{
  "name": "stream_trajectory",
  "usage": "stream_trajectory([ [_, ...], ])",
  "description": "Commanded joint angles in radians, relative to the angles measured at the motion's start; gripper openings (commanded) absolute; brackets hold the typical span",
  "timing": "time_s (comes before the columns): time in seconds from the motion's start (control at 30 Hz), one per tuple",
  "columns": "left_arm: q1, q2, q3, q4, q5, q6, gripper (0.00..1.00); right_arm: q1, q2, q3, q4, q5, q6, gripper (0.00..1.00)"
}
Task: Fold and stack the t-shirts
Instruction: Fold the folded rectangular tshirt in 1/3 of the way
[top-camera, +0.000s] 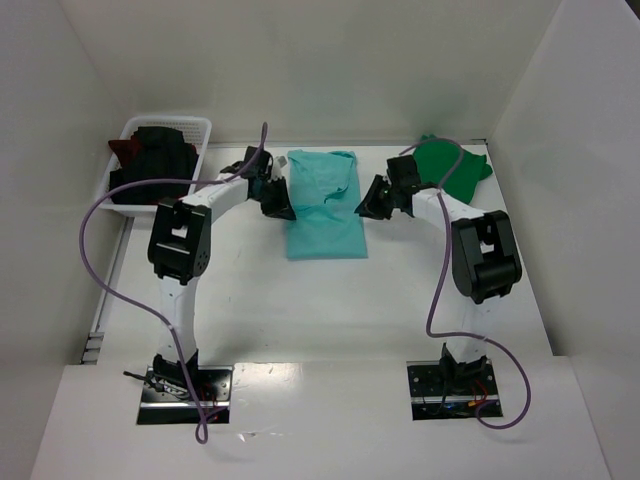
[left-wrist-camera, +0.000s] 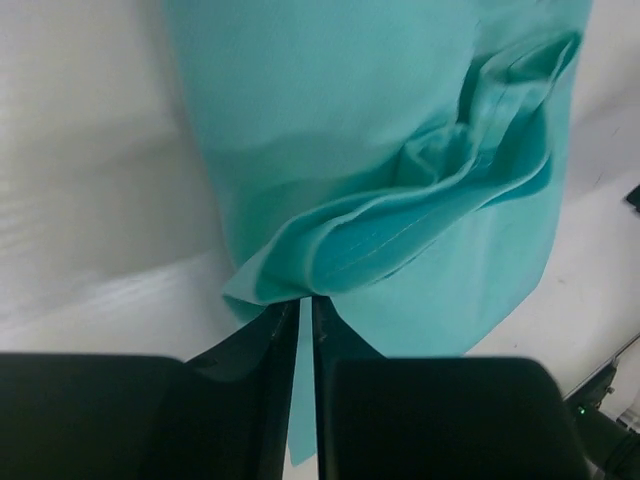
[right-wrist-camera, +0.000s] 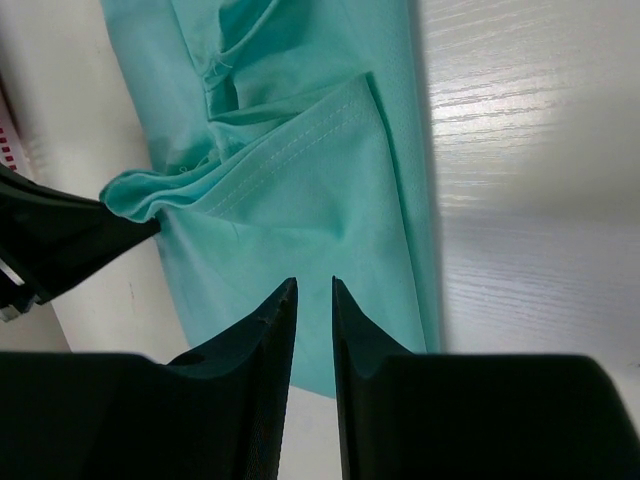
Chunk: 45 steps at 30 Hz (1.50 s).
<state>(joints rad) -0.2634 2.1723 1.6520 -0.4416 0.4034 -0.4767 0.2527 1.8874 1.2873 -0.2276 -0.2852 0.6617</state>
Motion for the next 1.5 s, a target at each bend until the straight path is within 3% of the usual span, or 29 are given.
stream_trajectory([
  [0.0, 0.004, 0.026, 0.095, 0.017, 0.014, -0.016, 0.17, 0.008, 0.026, 0.024, 0.043, 0.001, 0.006, 0.26],
  [0.57, 0.004, 0.199, 0.305, -0.006, -0.118, -0.068, 0.18, 0.008, 0.053, 0.017, 0.043, -0.017, -0.013, 0.27],
  [0.77, 0.022, 0.150, 0.365, -0.006, -0.152, -0.048, 0.28, 0.008, 0.020, -0.020, 0.034, -0.017, -0.024, 0.27],
  [0.87, 0.042, 0.075, 0.374, -0.017, -0.152, -0.036, 0.46, 0.008, -0.016, -0.043, 0.025, 0.003, -0.024, 0.27],
  [0.97, 0.043, -0.018, 0.333, -0.028, -0.152, -0.017, 0.65, 0.008, -0.059, -0.094, 0.016, 0.027, -0.034, 0.35],
  [1.07, 0.043, -0.126, 0.205, -0.028, -0.143, -0.017, 0.76, 0.008, -0.103, -0.153, 0.016, 0.047, -0.034, 0.45],
  [1.23, 0.020, -0.293, -0.096, -0.005, -0.124, -0.056, 0.80, 0.008, -0.157, -0.243, 0.036, 0.028, -0.025, 0.55],
  [1.37, -0.005, -0.354, -0.301, 0.046, -0.089, -0.086, 0.80, 0.039, -0.185, -0.287, 0.036, 0.037, -0.057, 0.70],
  [1.47, -0.014, -0.364, -0.371, 0.079, -0.061, -0.096, 0.80, 0.072, -0.185, -0.296, 0.027, 0.064, -0.068, 0.71],
])
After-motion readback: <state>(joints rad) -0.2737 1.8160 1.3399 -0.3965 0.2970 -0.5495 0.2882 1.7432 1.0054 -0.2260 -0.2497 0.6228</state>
